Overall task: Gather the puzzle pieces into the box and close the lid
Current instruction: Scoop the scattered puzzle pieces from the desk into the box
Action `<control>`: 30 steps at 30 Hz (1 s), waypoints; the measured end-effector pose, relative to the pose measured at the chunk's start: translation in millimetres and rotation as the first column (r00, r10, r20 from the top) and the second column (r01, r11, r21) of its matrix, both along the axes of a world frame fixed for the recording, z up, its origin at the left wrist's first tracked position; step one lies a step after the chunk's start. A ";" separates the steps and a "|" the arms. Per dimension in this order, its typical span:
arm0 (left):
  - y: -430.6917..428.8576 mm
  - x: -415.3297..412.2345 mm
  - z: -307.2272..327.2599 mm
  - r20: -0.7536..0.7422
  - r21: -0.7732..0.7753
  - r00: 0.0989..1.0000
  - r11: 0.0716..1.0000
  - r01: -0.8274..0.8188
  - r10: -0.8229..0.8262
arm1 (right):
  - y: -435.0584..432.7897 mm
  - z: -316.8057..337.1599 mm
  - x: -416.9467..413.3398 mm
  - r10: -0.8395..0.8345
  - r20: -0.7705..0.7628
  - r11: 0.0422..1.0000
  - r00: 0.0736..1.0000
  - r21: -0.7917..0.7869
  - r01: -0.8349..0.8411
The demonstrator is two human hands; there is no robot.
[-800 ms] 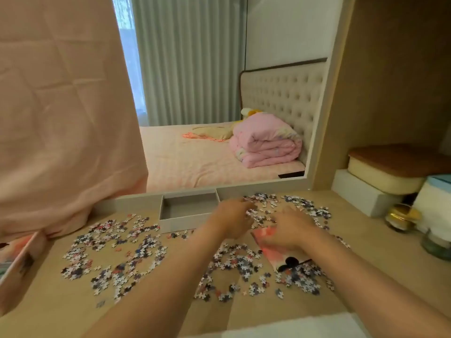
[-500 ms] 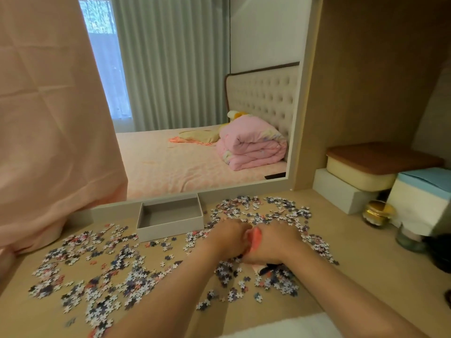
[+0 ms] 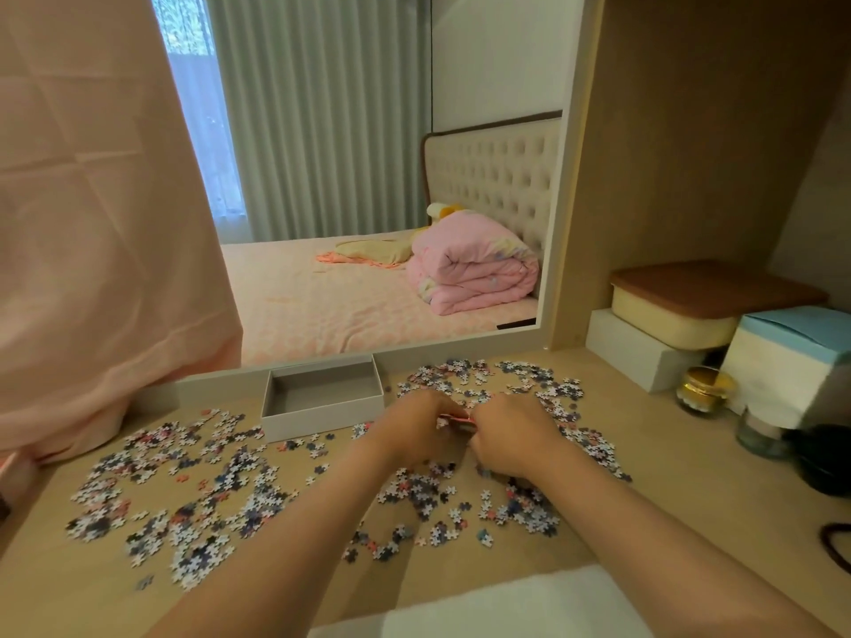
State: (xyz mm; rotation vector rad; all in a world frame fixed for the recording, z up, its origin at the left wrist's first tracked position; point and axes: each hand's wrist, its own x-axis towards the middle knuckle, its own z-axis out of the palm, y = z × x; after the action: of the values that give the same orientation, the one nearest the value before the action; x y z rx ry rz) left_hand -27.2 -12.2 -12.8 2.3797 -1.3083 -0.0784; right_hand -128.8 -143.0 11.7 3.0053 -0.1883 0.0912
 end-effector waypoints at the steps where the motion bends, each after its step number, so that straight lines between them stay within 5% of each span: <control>1: 2.7 2.3 0.2 0.052 -0.040 0.999 0.999 -0.010 0.012 | 2.0 2.2 0.6 0.012 0.023 0.999 1.000 -0.030 -0.011; 8: 43.8 21.7 28.7 0.266 -0.310 0.953 0.949 -0.056 0.143 | 12.6 17.1 16.7 0.118 0.337 0.992 0.934 -0.088 -0.093; 13: 96.3 55.5 36.0 0.351 -0.410 0.887 0.901 -0.144 0.301 | 46.3 22.8 60.2 0.184 0.429 0.978 0.884 -0.170 -0.121; 15: 116.0 66.5 33.3 0.320 -0.419 0.876 0.883 -0.210 0.360 | 60.2 21.8 85.0 0.189 0.443 0.981 0.876 -0.053 -0.184; 18: 142.6 80.7 26.3 0.245 -0.366 0.886 0.884 -0.292 0.394 | 75.6 11.0 123.1 0.164 0.393 0.941 0.905 0.212 -0.263; 23: 173.3 101.3 4.5 0.186 -0.273 0.897 0.898 -0.345 0.402 | 86.3 -21.7 159.7 0.190 0.260 0.850 0.947 0.438 -0.291; 26: 176.8 109.1 -10.1 0.189 -0.191 0.901 0.914 -0.357 0.391 | 88.8 -34.8 166.0 0.214 0.168 0.833 0.962 0.484 -0.269; 30: 174.6 111.3 -20.8 0.133 -0.125 0.923 0.930 -0.346 0.362 | 96.6 -32.7 163.0 0.196 0.029 0.917 0.980 0.349 -0.193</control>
State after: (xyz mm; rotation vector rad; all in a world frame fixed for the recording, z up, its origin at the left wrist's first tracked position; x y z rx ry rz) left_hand 84.1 162.4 -33.6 2.5342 -0.8964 0.2762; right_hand 34.2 -46.4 -21.0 3.3729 0.1107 0.0729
